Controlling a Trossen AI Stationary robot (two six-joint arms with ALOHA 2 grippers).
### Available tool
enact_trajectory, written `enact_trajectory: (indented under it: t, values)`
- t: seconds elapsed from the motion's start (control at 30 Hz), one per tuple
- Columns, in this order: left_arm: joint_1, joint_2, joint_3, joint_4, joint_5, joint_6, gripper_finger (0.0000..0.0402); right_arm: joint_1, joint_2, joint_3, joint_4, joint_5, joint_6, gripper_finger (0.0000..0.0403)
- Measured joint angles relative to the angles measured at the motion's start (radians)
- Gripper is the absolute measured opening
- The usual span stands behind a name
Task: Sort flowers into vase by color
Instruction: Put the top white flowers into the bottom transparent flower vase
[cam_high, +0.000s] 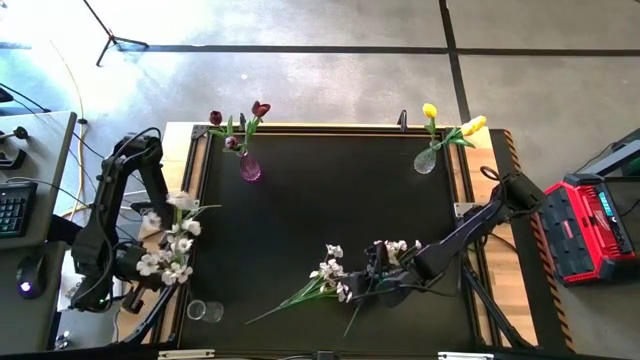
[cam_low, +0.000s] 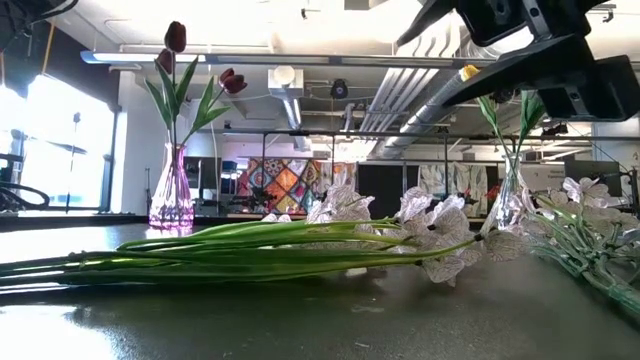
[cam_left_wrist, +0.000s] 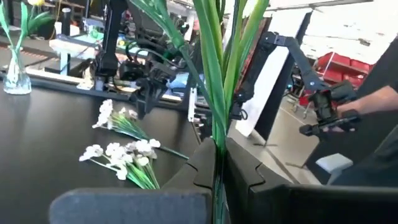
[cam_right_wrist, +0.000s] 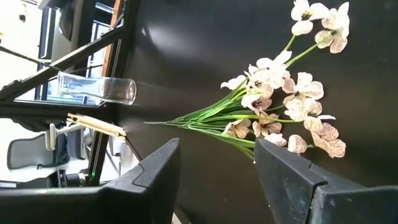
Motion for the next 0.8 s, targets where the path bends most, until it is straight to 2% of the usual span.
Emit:
enact_trajectory:
  t: [0.3,0.43,0.8]
  values:
    - [0.026,-0.002,-0.006,0.019,0.001,-0.061,0.0000,-0.035,0.000,0.000,-0.006,-0.031,0.008,0.0194]
    - [0.041,-0.010,-0.006,0.019,0.001,0.012,0.0000,-0.049,0.000,0.000,-0.006,-0.048,0.000,0.0194]
    - [0.048,-0.101,0.023,0.051,0.000,0.084,0.0000,-0.055,0.000,0.000,-0.006,-0.075,0.000,0.0194]
